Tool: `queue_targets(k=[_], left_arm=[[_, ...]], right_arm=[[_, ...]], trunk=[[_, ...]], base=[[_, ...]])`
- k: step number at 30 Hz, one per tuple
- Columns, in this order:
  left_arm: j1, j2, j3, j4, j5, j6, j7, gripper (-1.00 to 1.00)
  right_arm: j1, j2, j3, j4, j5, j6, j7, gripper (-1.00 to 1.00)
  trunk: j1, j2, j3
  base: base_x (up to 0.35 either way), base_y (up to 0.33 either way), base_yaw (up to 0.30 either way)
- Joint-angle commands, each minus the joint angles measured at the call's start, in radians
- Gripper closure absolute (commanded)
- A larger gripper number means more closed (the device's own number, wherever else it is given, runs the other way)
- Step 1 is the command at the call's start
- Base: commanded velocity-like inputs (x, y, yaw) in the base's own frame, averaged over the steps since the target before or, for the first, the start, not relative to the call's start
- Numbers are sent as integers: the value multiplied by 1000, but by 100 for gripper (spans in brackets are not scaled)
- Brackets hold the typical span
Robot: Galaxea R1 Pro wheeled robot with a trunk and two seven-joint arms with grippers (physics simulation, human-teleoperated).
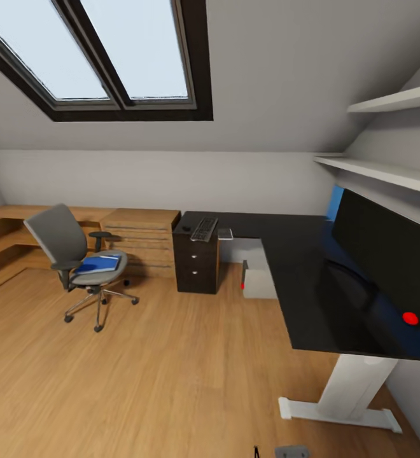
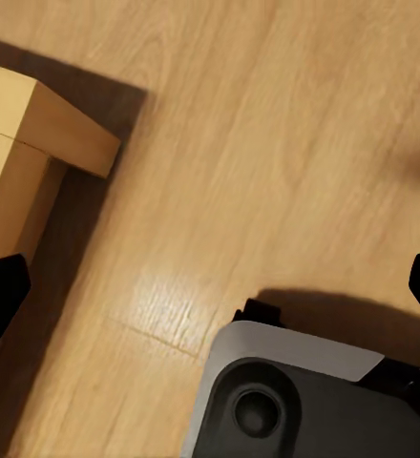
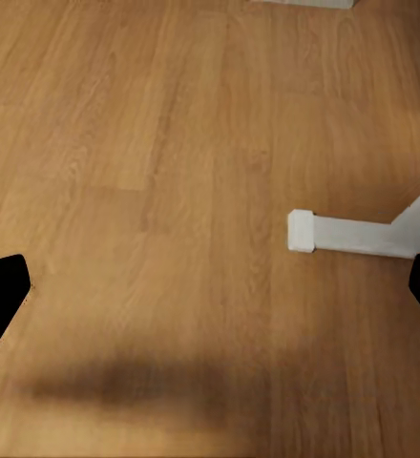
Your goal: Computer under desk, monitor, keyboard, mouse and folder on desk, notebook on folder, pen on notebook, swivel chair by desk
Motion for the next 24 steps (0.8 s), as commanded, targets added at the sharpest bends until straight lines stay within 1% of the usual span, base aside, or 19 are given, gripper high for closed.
queue_targets(k=[1,10,13,21,24], left_arm=[[-1,-1,1,1,10,-5,-2,-100],[-1,0,4,1,12,-5,-1,-100],[-1,1,4,1,13,-5,0,-100],[-1,1,5,1,14,-5,3,-100],[-1,2,7,1,14,-5,5,-100]], right_arm=[[-1,0,8,1,2,-1,-10,-100],[-1,3,7,1,1,-1,-10,-100],[-1,3,7,1,1,-2,-10,-100],[-1,3,7,2,1,-2,-9,-100],[-1,5,7,2,1,-2,-9,-100]], trunk=[[1,-1,-1],[1,-1,-1],[1,-1,-1],[-30,55,23],[-30,55,22]], base=[[255,224,0],[256,222,0],[84,74,-58],[19,17,-212],[2,1,-131]])
